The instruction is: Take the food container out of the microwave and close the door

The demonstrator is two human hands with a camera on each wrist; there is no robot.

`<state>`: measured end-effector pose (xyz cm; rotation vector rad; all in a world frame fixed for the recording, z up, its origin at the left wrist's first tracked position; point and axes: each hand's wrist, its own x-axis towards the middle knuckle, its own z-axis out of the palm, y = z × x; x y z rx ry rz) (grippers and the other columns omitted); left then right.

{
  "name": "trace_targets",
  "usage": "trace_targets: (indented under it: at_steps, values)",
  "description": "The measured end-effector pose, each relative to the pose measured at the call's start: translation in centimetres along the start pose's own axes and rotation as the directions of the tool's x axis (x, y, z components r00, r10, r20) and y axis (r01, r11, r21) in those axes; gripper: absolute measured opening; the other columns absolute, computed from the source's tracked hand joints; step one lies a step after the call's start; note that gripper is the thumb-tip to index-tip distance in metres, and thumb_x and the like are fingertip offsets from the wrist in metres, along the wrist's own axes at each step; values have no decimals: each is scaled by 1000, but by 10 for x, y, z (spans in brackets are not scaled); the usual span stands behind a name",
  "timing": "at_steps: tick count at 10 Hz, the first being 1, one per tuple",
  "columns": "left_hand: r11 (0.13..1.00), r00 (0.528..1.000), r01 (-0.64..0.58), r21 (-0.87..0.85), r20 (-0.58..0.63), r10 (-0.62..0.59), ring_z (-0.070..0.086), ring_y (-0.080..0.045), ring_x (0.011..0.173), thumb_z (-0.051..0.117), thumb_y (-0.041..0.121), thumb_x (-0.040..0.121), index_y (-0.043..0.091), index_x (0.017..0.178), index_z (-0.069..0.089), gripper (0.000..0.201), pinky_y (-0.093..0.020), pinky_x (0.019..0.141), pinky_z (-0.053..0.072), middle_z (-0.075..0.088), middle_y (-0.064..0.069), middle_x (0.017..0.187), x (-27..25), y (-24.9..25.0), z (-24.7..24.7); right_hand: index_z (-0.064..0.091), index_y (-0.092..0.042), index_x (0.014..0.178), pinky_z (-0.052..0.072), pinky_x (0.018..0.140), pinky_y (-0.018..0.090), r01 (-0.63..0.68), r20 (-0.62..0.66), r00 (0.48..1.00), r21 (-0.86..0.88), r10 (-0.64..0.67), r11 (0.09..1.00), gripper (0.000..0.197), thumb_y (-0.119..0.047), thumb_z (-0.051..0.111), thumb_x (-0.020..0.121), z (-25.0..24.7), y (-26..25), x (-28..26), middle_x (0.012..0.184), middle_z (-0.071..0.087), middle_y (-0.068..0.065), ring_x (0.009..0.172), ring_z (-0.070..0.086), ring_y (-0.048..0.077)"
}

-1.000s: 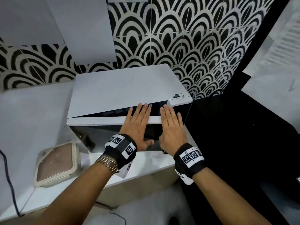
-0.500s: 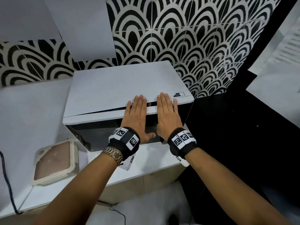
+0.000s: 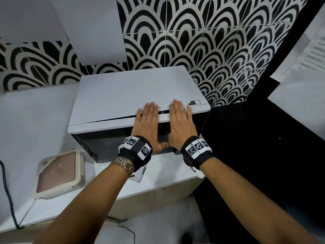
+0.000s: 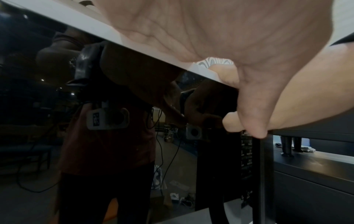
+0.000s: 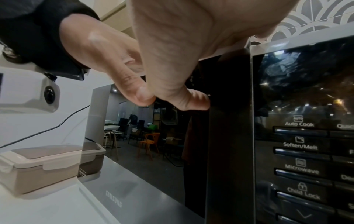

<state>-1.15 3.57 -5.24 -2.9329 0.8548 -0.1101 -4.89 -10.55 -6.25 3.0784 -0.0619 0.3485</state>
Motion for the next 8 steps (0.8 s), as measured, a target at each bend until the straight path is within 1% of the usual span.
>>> trace_targets:
  at_steps: [1,2,3,4,5,6,7,8]
  values:
    - [1000,1000,1,5,6,-1,-16,-33,152,52,82,66,1,153,-16,137,-51,124,-5,-16,-18,164,1,0,0,15,5,159,0,127,56,-2,9,1000,-15,2,1000,114,-29,75,68,0,1,1,168,13,24,157,10,37]
    - [1000,1000,14,14,16,-14,-17,-33,152,50,84,66,1,152,-17,137,-51,124,-5,-17,-18,164,4,0,-1,9,4,160,-2,127,56,4,42,999,-40,-2,999,118,-35,75,71,-1,2,5,169,7,23,158,5,36]
    - [999,999,33,19,23,-33,-17,-33,151,51,83,66,1,152,-18,137,-51,123,-6,-18,-18,164,8,0,-1,6,3,160,-5,126,57,4,70,998,-75,2,997,119,-38,75,72,-4,1,11,170,5,23,158,3,36]
    - [999,999,41,11,27,-41,-15,-32,152,52,82,67,2,153,-16,136,-51,124,-5,-16,-18,164,9,2,-2,9,3,160,-5,126,57,-2,68,998,-84,8,996,113,-32,71,72,-4,1,14,169,9,23,158,6,36]
    - [999,998,50,14,36,-50,-10,-31,153,52,82,67,2,154,-13,134,-51,124,-2,-13,-17,165,10,3,-4,12,3,160,-4,126,58,-2,78,997,-94,9,996,113,-34,71,71,-5,1,14,169,12,24,158,8,36]
    - [999,997,53,7,48,-53,-7,-30,153,52,81,66,3,154,-10,133,-50,124,0,-10,-16,165,9,3,-8,10,3,160,-3,126,58,4,99,995,-94,6,996,118,-38,74,70,-9,1,14,169,11,23,158,8,35]
    - [999,996,31,-32,87,-28,-6,-28,154,54,77,71,5,155,-8,127,-48,125,0,-9,-14,166,7,0,-13,4,1,161,0,126,57,12,162,987,-32,-7,999,119,-40,75,74,-17,4,13,170,5,20,158,4,33]
    - [991,991,10,-136,133,9,2,-22,154,50,68,84,11,157,0,106,-43,125,6,-2,-8,167,8,-15,-34,13,1,159,12,126,56,28,234,972,49,-39,998,100,-35,69,83,-40,7,20,168,13,21,156,13,33]
